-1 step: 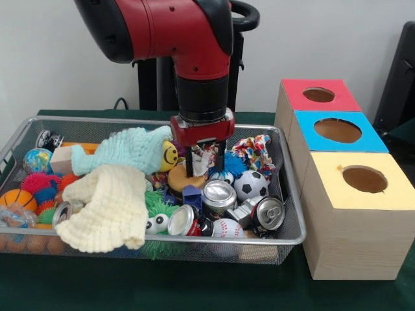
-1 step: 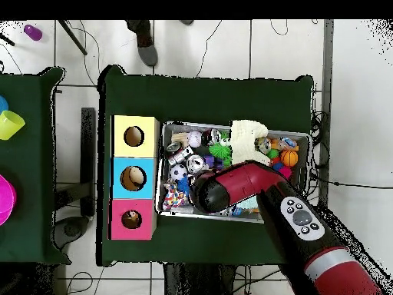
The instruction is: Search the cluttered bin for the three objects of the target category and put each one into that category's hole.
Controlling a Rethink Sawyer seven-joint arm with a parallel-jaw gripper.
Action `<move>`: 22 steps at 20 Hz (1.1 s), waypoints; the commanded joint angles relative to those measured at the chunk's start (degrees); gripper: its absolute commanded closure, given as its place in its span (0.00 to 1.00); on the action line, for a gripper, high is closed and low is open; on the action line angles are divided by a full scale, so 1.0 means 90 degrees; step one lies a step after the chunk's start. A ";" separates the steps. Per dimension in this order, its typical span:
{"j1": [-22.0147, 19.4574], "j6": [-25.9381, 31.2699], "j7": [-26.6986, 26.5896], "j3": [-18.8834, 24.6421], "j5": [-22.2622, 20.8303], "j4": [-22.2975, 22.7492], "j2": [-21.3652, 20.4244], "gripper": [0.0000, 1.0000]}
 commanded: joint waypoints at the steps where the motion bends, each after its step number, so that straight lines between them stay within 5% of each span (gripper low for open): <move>1: -0.0005 -0.0676 -0.0101 -0.0393 -0.0726 0.0145 0.0566 0.00; 8: 0.0337 -0.1178 0.0255 -0.0690 -0.0845 -0.0184 0.1177 0.00; 22: 0.0847 -0.1565 0.0487 -0.1282 -0.0413 0.0196 0.0781 0.00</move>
